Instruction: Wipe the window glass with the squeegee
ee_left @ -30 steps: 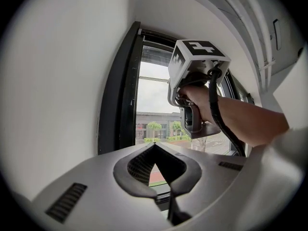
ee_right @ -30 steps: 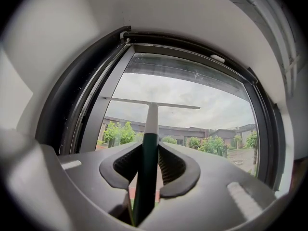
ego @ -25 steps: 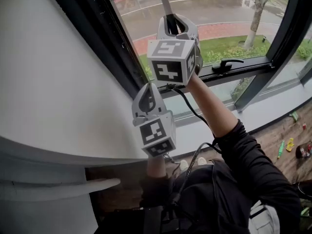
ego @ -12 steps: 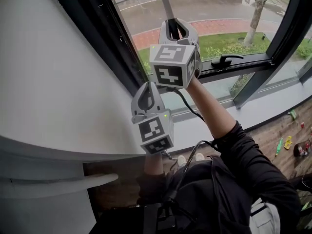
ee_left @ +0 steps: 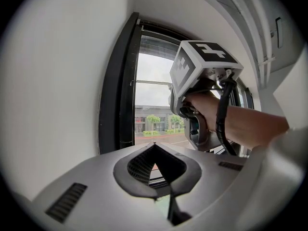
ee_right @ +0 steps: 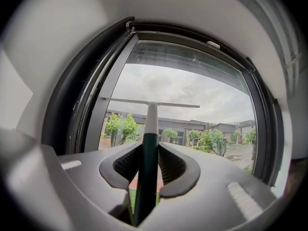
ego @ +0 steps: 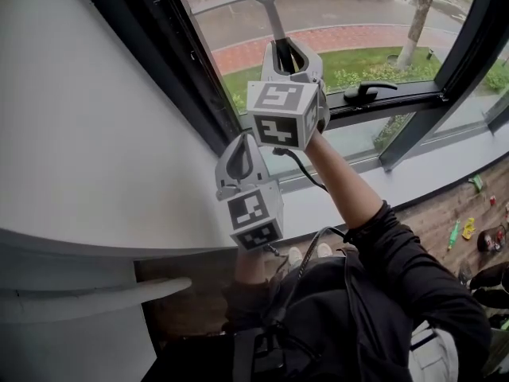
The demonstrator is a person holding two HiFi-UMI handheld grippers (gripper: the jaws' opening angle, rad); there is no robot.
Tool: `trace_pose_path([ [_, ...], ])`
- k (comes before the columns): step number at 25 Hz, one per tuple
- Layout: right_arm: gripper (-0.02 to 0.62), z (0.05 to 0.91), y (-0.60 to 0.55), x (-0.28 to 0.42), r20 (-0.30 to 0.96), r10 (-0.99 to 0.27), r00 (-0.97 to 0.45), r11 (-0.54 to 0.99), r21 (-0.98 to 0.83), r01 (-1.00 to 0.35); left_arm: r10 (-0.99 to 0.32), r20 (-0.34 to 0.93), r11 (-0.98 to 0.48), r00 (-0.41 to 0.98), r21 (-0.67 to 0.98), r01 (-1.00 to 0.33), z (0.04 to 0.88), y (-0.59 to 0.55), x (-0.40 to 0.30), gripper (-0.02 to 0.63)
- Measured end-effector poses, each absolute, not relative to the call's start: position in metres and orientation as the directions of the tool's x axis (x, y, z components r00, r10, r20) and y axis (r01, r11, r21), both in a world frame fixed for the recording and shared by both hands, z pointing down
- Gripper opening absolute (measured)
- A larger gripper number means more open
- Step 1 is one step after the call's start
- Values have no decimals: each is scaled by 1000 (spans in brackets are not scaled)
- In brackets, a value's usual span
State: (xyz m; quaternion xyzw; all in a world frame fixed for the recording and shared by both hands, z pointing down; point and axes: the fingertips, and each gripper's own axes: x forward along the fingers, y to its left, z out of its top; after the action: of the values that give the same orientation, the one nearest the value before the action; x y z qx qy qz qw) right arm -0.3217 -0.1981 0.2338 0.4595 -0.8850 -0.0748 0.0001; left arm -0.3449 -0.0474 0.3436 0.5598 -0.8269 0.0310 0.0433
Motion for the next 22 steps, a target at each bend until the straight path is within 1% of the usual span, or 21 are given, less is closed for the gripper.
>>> trace_pose_path([
  [7, 94, 250, -194, -320, -43, -815, -578, 569, 134, -812, -927, 124, 362, -355, 46, -931, 353, -46, -342, -2],
  [12, 94, 263, -190, -320, -26, -808, -588, 581, 126, -804, -913, 139, 391, -384, 26, -920, 367, -38, -347, -2],
  [17, 94, 278, -187, -318, 1, -807, -591, 586, 122, -801, -915, 159, 385, -371, 67, -920, 372, -36, -345, -2],
  [22, 94, 290, -185, -316, 24, -808, -589, 587, 123, -800, -911, 168, 388, -376, 46, -921, 378, -35, -345, -2],
])
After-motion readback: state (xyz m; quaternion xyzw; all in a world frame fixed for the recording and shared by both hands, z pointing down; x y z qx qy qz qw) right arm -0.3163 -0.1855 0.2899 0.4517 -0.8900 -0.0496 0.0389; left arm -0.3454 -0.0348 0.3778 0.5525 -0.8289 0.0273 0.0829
